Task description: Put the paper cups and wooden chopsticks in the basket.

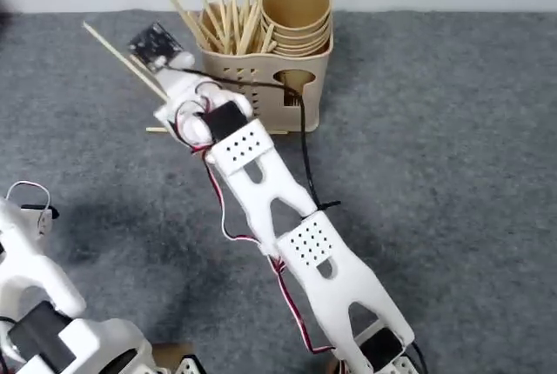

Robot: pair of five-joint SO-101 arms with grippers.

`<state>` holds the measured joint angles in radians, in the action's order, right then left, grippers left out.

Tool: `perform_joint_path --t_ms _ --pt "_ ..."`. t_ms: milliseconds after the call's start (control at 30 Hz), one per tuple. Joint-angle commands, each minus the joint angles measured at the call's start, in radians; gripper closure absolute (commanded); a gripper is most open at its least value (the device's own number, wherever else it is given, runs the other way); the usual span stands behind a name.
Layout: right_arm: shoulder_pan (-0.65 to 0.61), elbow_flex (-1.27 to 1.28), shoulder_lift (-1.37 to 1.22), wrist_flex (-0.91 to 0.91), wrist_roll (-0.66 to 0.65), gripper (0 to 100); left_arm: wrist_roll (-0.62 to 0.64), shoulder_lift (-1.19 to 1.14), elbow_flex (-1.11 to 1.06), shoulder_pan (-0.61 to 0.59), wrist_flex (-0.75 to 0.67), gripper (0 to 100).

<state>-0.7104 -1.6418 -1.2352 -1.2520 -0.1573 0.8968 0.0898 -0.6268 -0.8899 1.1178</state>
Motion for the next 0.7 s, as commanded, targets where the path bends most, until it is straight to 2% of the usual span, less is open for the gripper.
perform_joint_path --t_ms 0,233,467,667 --pt "-0.047 -0.043 0.163 0.024 0.009 99.1 -0.005 0.054 0.033 0.003 0.011 71" --pt "-0.157 -0.043 0.318 0.096 0.006 99.1 -0.005 0.049 0.033 0.003 0.008 71" --pt "-0.16 -0.043 0.43 0.156 -0.008 99.1 -0.005 0.051 0.033 0.003 0.009 71" --pt "-0.143 -0.043 0.504 0.148 -0.245 99.1 -0.005 0.052 0.033 0.003 0.009 71"
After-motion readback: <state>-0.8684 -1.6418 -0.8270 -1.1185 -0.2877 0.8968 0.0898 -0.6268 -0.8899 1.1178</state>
